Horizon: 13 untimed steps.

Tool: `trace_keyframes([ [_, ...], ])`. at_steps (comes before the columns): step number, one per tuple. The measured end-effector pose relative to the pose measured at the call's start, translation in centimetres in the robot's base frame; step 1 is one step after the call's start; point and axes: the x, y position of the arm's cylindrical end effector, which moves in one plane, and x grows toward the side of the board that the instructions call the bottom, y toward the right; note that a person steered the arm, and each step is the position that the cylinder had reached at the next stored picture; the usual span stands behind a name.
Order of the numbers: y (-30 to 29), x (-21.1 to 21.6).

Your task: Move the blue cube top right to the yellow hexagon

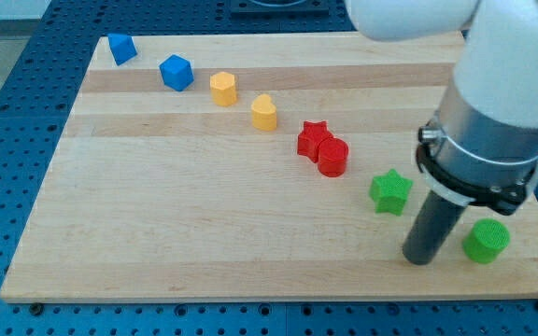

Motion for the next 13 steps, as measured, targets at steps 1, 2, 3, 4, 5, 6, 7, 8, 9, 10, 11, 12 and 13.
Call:
trace_keyframes([
  [1,-2.5,-0.5],
  [2,-6.1,-1.6],
  [3,-9.6,-3.1],
  [4,-13.3,-5.1],
  [5,-17.2,-7.6],
  [6,-21.3,-10.5],
  [7,-25.0,-13.6],
  [8,-27.5,-16.6],
  [9,-28.6,-19.7],
  [10,-29.7,-23.1],
  [11,-30.8,-25.7],
  [12,-32.4,-26.8],
  [13,-33.0,-28.7],
])
